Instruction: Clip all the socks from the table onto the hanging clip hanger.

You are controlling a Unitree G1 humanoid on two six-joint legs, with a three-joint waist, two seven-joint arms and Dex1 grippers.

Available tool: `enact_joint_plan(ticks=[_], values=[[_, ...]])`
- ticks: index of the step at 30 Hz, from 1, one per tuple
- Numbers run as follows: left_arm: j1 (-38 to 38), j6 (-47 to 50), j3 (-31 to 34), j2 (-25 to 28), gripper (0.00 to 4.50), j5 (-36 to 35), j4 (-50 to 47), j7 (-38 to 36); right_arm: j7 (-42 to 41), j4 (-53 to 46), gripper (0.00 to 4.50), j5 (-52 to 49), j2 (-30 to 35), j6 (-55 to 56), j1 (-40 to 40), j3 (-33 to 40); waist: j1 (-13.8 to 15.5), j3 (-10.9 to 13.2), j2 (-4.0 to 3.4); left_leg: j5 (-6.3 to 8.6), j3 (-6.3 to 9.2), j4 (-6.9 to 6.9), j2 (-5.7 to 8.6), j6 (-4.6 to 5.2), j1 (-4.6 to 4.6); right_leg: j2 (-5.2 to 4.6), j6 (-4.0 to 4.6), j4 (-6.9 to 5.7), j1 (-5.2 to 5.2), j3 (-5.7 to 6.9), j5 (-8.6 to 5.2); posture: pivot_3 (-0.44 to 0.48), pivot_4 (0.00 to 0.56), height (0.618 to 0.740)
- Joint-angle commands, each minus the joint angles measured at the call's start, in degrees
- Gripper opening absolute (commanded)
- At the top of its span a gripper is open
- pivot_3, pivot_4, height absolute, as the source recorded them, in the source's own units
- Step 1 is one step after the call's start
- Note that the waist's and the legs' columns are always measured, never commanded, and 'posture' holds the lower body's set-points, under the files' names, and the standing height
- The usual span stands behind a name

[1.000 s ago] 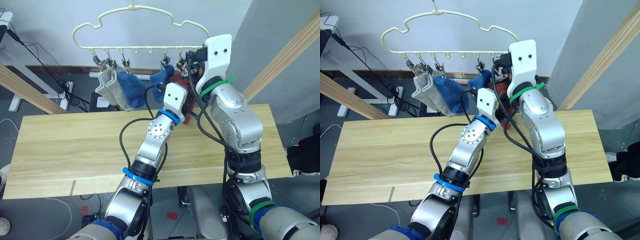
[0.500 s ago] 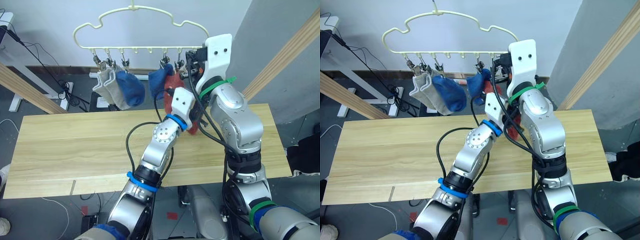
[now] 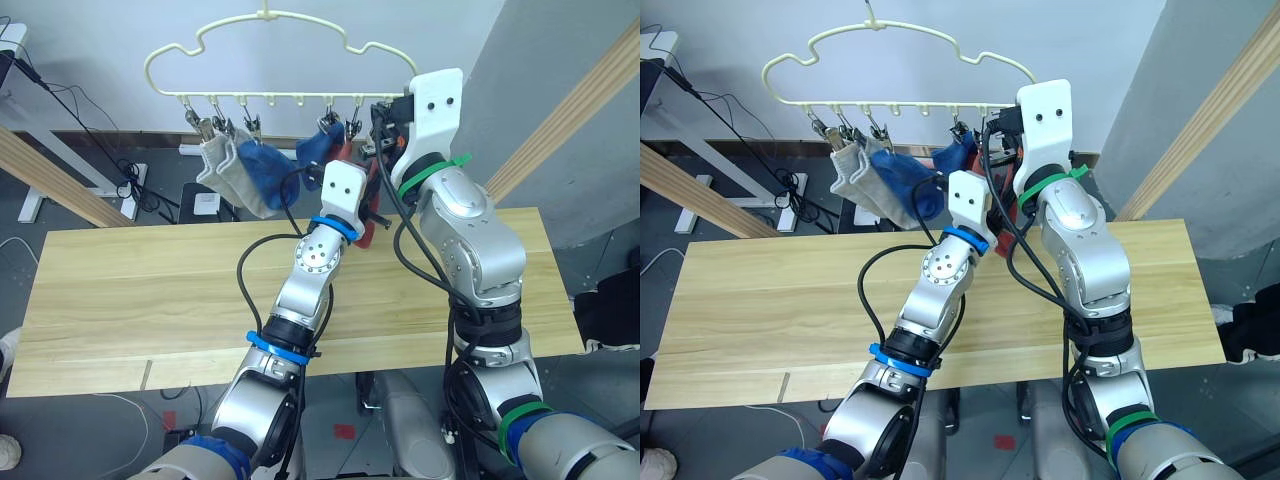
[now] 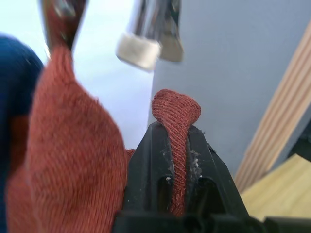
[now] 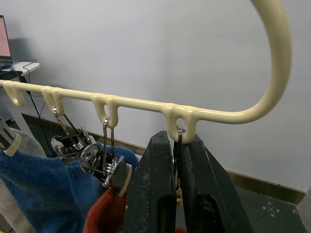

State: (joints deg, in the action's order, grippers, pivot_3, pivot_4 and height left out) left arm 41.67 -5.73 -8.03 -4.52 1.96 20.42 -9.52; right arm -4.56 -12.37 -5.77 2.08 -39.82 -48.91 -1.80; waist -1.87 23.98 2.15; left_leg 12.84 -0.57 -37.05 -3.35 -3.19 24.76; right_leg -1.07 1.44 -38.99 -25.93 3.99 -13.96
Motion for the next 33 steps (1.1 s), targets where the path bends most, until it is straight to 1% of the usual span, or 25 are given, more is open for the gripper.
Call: enact_joint_plan(ticks=[1,15,33], values=[[0.80,-3.20,-0.49,-0.38,0.00,0.51,-1.99,0.11,0.53,-3.41,0.00,-0.08,-0.21,0.30,-0.75,0.14,0.00,0.00,0.00,0.00,0.00,0.00,0.00,0.00,0.00,0.00,0.00,0.00,0.00,0.00,0.00,-0.116,0.395,0.740],[1.79,-4.44,0.87,-1.39,0.00,-0.09,-1.72,1.66,1.12,-3.20,0.00,-0.50,-0.49,-0.50,-0.72,0.30,0.00,0.00,0.00,0.00,-0.01,0.00,0.01,0.00,0.00,0.00,0.00,0.01,0.00,-0.01,0.00,-0.114,0.395,0.740],[3.08,-4.83,1.09,-1.88,0.00,-0.44,-0.28,1.36,1.65,-3.61,0.00,-1.62,-3.21,-1.99,-0.20,1.67,0.00,0.00,0.00,0.00,0.00,0.00,0.00,0.00,0.00,0.00,0.00,0.00,0.00,0.01,0.00,-0.114,0.395,0.740]])
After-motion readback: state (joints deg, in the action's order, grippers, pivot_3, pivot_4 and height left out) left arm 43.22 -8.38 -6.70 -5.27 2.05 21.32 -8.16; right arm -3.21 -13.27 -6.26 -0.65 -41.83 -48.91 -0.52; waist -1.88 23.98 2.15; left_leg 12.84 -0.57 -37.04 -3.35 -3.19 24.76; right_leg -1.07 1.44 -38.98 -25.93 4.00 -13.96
